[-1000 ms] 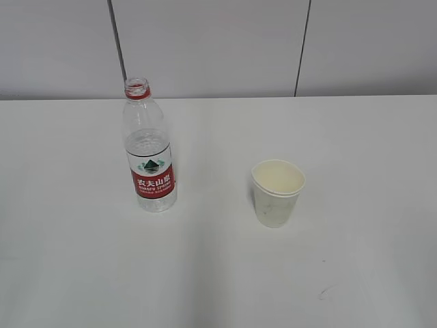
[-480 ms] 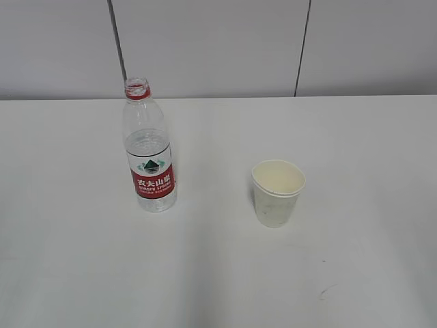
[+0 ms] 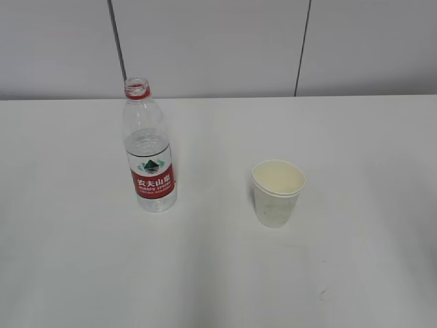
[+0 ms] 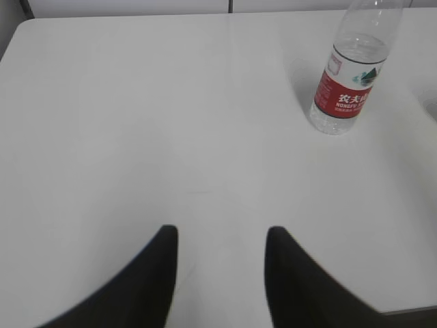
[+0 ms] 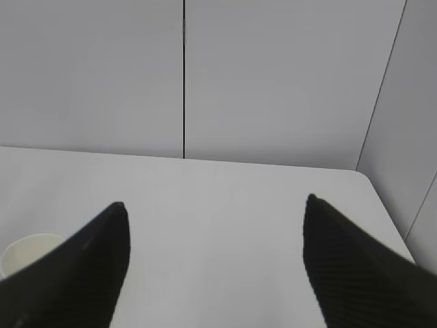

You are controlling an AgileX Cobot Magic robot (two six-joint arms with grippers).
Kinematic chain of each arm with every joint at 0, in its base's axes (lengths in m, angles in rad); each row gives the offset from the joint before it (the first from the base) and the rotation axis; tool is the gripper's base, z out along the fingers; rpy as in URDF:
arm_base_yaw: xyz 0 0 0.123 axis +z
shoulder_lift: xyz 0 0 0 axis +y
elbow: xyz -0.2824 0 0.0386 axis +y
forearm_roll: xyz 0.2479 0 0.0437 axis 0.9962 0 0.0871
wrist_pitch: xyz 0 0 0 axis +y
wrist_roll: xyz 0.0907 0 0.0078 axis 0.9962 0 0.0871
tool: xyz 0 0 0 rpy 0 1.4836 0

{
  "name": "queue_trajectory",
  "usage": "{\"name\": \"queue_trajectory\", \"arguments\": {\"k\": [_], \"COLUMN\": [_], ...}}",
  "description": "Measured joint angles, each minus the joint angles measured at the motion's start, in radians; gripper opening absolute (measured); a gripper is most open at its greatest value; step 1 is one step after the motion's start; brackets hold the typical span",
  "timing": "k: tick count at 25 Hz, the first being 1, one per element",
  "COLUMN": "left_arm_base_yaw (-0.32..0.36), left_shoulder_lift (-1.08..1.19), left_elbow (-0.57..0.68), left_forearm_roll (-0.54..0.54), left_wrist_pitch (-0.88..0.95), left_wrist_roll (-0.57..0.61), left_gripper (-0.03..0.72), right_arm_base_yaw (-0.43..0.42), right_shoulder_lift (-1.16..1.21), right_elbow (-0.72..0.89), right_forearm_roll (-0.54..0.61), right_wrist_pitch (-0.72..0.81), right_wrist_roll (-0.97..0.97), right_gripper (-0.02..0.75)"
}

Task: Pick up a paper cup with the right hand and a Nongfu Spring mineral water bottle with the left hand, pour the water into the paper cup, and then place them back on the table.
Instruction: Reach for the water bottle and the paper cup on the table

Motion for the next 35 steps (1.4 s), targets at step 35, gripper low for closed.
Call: {"name": "queue_trajectory", "arguments": {"k": [35], "left_arm_base_yaw": [-0.095], "left_shoulder_lift": [0.965], "left_elbow": [0.078], "left_forearm_roll": [-0.042], "left_wrist_pitch": [-1.287], "left_wrist_roll": [0.029], "left_gripper": [0.587], "right_arm_base_yaw": [0.079], "right_shoulder_lift": [0.831], "right_elbow": [0.000], "right_forearm_roll": [-0.380], "right_wrist_pitch": [-0.737], "right_wrist_roll": [0.268], "right_gripper": [0.587]}}
